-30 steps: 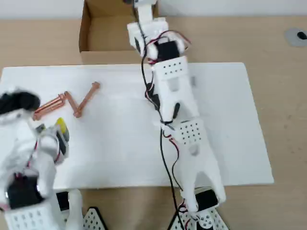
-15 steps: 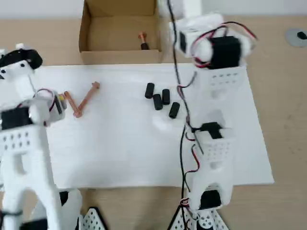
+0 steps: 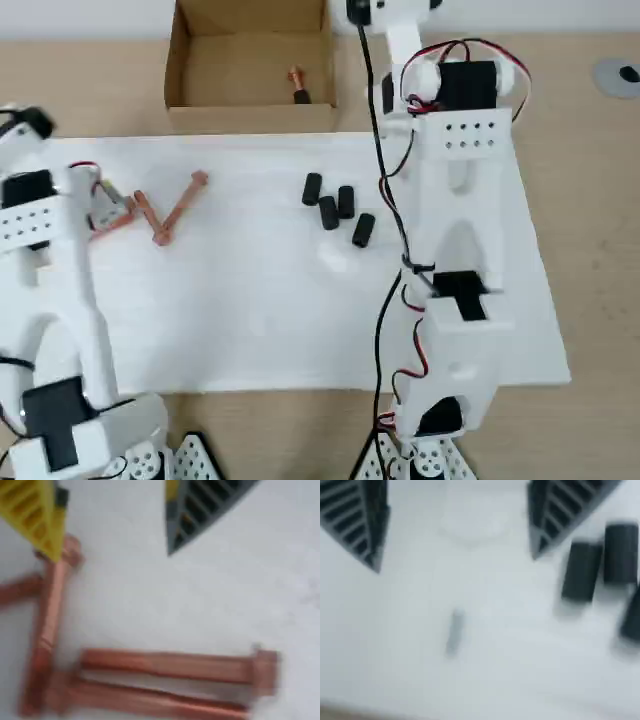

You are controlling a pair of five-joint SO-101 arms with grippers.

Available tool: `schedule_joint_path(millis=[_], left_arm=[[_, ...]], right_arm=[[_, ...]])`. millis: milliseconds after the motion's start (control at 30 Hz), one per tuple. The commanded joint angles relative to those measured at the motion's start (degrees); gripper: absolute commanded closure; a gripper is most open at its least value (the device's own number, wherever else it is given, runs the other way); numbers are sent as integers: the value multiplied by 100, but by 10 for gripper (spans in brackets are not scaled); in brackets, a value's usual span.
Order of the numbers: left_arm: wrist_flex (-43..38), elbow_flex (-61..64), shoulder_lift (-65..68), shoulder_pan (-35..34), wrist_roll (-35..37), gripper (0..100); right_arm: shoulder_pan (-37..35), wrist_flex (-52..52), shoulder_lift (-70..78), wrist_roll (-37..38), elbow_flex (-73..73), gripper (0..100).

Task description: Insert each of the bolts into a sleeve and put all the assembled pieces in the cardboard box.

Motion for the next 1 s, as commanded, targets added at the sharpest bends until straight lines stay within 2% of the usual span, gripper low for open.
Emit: schedule_joint_path(millis=[0,100,200,267,367,633,767,967], left_arm=[[-62,-281,154,-545,774,848],[-70,-97,215,-1011,1829,887],[-62,123,233,-1336,3262,936],[-62,185,251,-1451,3807,945],[-97,202,268,-1433,4026,944],[-193,536,268,-607,4053,943],[-818,835,268,-545,4123,943],[-1714,1354,268,-554,4633,943]], right_arm=[[101,79,-549,62,725,770],[101,79,-602,70,1147,770],[101,79,-611,70,1349,769],[92,79,-611,70,1376,769],[92,79,-602,70,1358,769],[92,79,-611,70,1376,769],[92,79,-629,70,1376,769],[92,79,-629,70,1385,769]])
